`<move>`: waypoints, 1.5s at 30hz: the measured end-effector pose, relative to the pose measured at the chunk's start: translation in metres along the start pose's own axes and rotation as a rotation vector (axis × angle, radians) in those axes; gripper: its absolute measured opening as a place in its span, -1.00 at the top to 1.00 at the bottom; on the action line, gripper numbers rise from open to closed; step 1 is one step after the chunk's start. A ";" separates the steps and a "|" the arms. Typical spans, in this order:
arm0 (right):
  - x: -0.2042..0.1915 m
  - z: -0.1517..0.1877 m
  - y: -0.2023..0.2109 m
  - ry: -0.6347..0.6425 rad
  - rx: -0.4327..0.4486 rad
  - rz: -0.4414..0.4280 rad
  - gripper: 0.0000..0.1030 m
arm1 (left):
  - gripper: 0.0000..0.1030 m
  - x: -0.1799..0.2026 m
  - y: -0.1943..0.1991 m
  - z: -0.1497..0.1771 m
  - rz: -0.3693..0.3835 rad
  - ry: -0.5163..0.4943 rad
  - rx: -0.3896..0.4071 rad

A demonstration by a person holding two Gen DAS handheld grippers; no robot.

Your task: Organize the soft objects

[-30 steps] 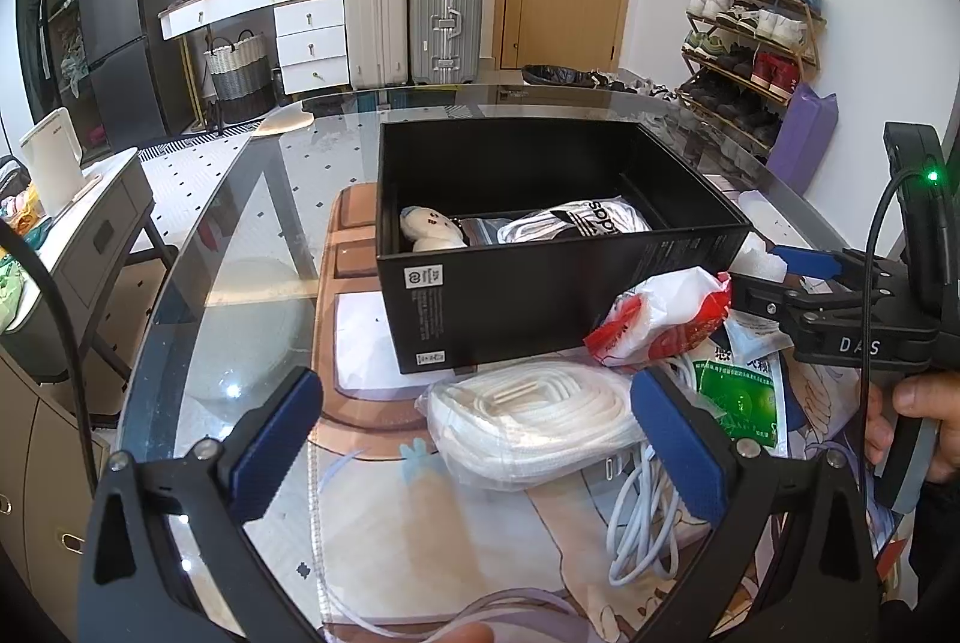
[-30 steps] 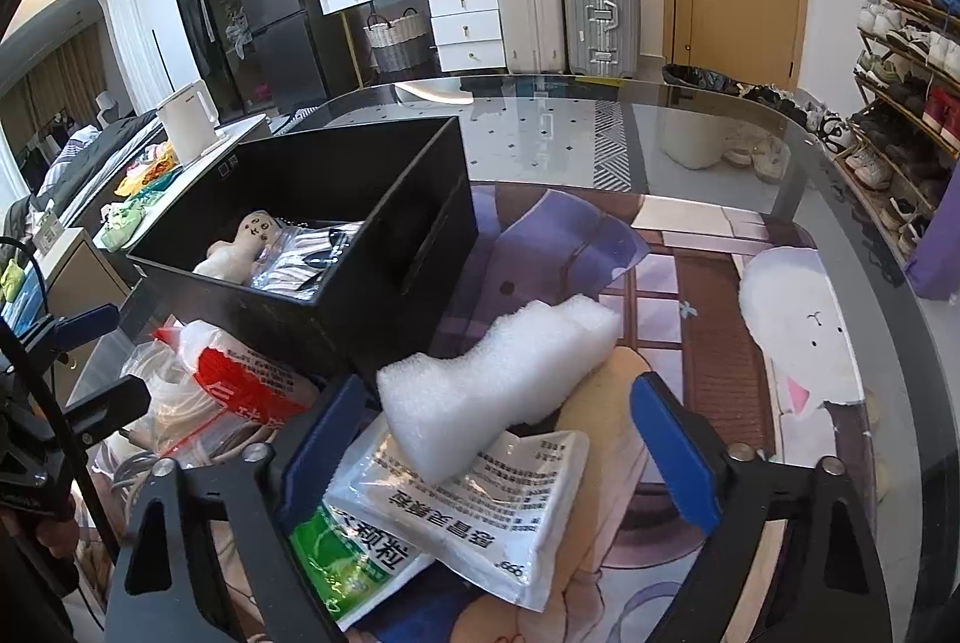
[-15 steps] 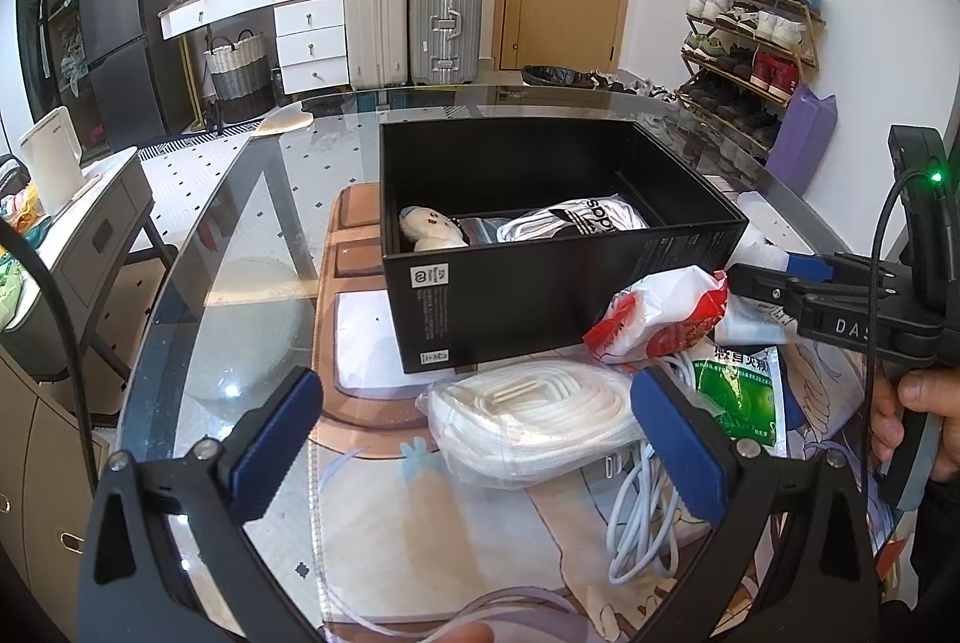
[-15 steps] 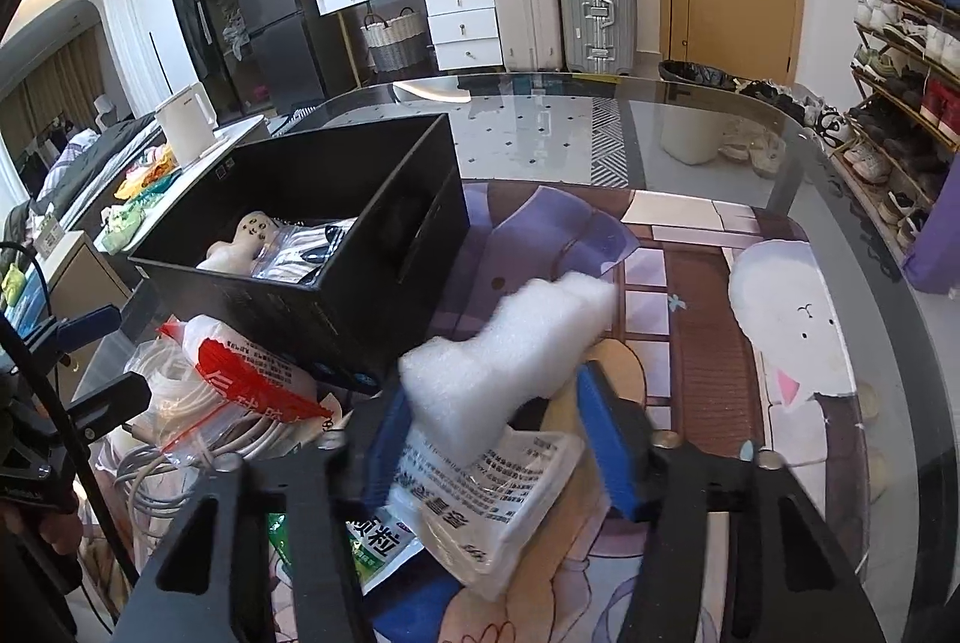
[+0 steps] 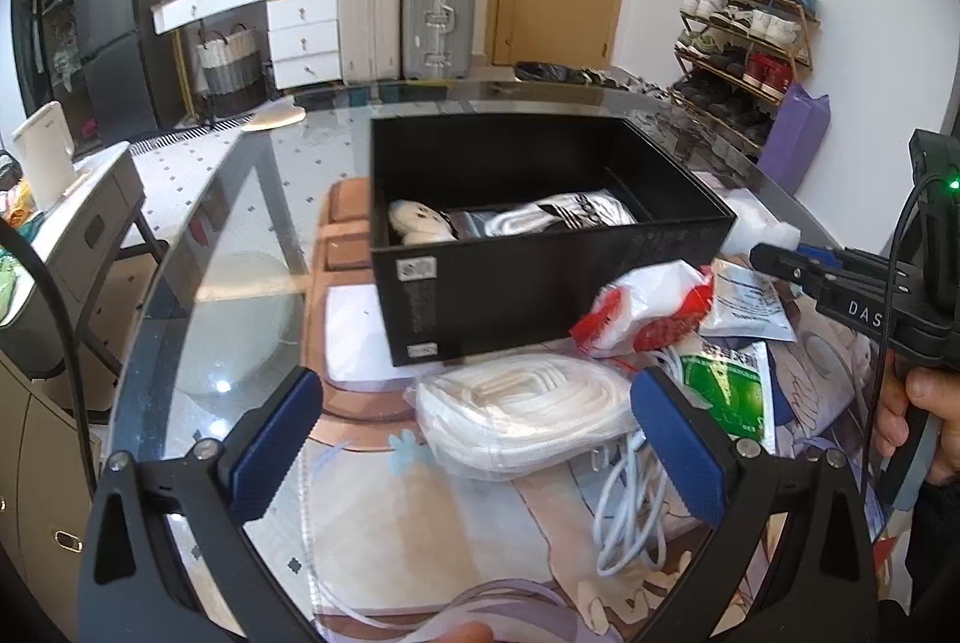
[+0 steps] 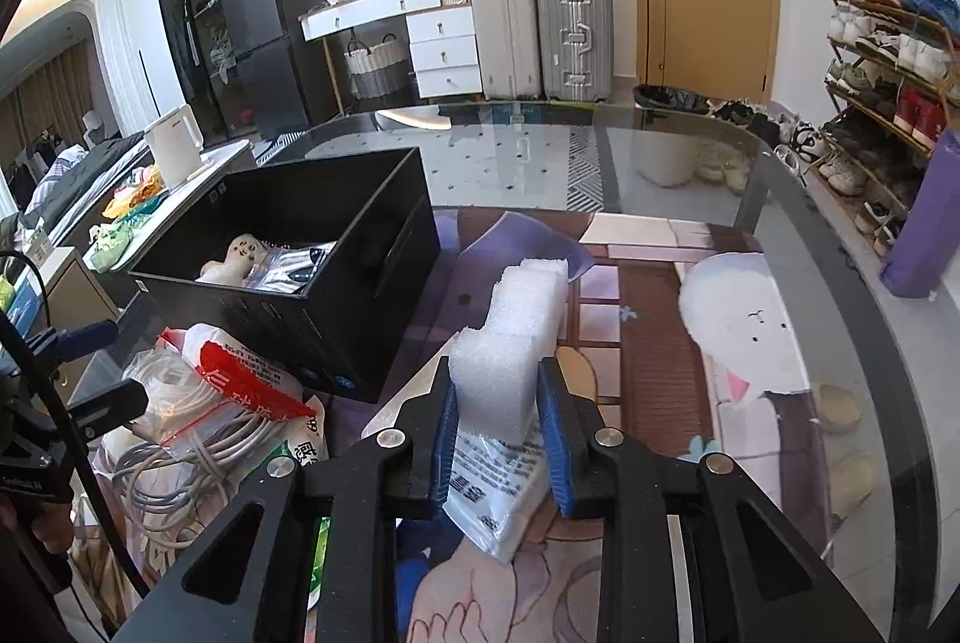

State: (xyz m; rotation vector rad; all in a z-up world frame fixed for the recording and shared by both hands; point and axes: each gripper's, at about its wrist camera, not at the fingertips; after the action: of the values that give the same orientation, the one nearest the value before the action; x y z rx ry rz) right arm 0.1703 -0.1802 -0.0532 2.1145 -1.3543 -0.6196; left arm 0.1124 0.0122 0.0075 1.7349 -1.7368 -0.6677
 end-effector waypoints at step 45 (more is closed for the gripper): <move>-0.016 -0.004 0.034 0.083 0.111 -0.026 0.51 | 0.92 -0.004 -0.004 0.004 0.068 0.012 -0.045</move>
State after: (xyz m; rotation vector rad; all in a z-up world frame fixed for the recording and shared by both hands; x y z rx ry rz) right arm 0.1434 -0.1762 -0.0263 2.2235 -1.3453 -0.4706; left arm 0.1122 0.0158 0.0017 1.6384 -1.7516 -0.6607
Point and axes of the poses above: each gripper's, at about its wrist camera, not at the fingertips, and y roughly against the way its jaws point, x to its right, z to its underside, and after that the axes turned 3 degrees about -z, right-handed
